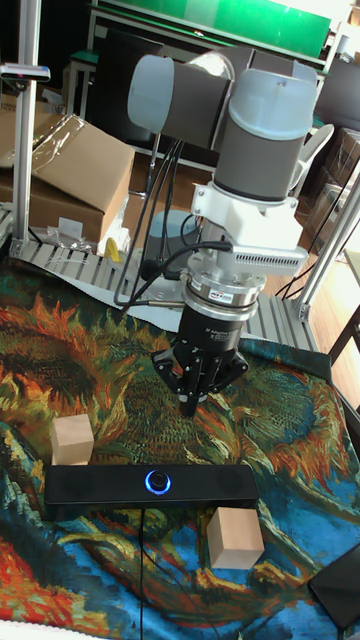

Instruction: Turn the knob to increase the volume of the speaker

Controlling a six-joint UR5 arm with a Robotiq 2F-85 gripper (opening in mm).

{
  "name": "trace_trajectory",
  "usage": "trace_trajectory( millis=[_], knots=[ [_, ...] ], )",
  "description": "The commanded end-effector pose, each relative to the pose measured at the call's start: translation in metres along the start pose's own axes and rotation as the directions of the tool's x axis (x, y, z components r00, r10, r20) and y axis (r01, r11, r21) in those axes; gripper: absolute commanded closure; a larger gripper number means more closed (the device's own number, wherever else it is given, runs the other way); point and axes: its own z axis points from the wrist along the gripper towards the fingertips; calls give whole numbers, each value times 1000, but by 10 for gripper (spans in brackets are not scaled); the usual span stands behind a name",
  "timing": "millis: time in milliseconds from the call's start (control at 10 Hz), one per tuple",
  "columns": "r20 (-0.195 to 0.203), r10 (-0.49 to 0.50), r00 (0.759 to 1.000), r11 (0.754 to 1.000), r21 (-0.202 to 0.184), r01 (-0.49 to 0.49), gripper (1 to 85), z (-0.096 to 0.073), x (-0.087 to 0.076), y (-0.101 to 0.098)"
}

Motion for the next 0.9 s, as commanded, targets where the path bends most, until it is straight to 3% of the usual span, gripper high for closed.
trace_trajectory(
  millis=[0, 100, 300, 600, 800],
  knots=[
    [-3, -9, 1000, 1000, -5, 9, 277, -3, -13, -2],
    [4, -27, 1000, 1000, 2, 26, 120, -5, -18, -5],
    [13, -33, 999, 999, -8, 33, 7, -6, -26, -4],
    [18, -37, 999, 999, -11, 37, 7, -6, -29, -4],
    [-18, -44, 999, 999, -17, 43, 23, -4, -19, -3]
  ],
)
